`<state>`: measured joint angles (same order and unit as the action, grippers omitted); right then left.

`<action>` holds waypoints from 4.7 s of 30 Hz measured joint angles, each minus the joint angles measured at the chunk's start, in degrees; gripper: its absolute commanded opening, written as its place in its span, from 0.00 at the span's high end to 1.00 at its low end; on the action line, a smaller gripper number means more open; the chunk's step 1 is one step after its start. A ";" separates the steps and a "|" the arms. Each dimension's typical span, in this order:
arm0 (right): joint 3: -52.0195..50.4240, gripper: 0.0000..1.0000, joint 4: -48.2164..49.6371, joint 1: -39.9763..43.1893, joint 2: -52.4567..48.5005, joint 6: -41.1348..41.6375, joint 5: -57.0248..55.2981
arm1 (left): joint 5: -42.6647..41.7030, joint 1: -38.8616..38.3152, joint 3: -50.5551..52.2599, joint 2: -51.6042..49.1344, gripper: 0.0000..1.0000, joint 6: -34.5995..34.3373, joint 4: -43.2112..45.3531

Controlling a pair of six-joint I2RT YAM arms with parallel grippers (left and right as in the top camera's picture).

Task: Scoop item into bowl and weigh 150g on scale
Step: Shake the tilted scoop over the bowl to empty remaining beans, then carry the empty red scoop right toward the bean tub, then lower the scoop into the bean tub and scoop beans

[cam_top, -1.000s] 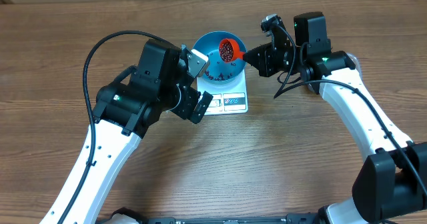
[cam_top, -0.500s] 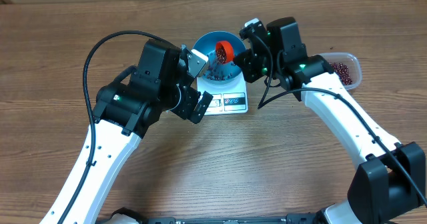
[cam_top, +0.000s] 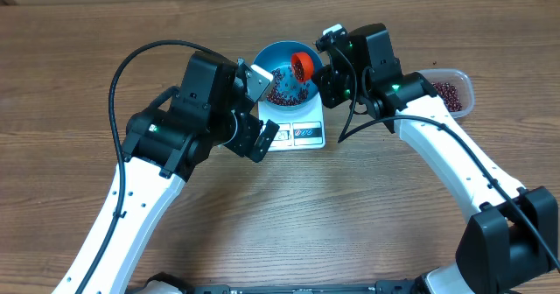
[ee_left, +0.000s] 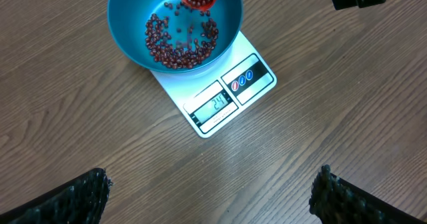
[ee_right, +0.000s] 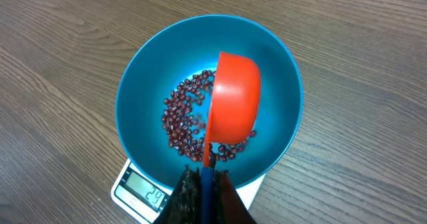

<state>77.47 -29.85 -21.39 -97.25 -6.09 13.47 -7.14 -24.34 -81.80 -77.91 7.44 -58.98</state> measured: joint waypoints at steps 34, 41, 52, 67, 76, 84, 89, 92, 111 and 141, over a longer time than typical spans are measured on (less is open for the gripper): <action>0.26 0.96 -0.09 -1.27 0.02 -12.57 -1.73 | 0.00 0.00 0.00 0.00 0.00 0.00 0.00; 0.33 0.96 0.33 -2.32 0.02 -15.69 -2.38 | 0.02 0.00 0.00 0.00 0.00 0.00 0.00; 0.46 0.96 -2.01 -2.38 0.02 -19.63 -2.99 | 0.00 0.00 0.00 0.00 0.00 0.02 0.00; 0.48 0.96 1.53 -1.25 1.11 -4.96 -5.97 | 0.00 0.00 0.00 0.00 0.00 0.00 0.00; 0.66 0.96 -5.86 20.00 12.85 7.04 4.44 | 0.02 0.00 0.00 0.00 0.00 0.00 0.00; 1.16 0.96 -18.67 30.36 11.54 7.80 -8.26 | 0.00 0.00 0.00 0.00 0.00 0.00 0.00; 1.16 0.96 -20.59 30.34 10.27 4.28 -16.65 | 0.00 0.00 0.00 0.00 0.00 0.00 0.00; 1.16 0.96 -22.27 30.34 9.92 -3.08 -18.95 | 0.00 0.00 0.00 0.00 0.00 0.00 0.00; 1.16 0.96 -20.94 30.25 -3.54 -16.83 -18.88 | 0.00 0.00 0.00 0.00 0.00 0.00 0.00; 0.07 0.97 -22.62 41.24 -5.22 -20.96 11.72 | 0.00 0.00 0.00 0.00 0.00 0.00 0.00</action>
<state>77.54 -52.47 19.86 -102.48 -27.05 25.19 -7.14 -24.34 -81.80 -77.91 7.44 -58.98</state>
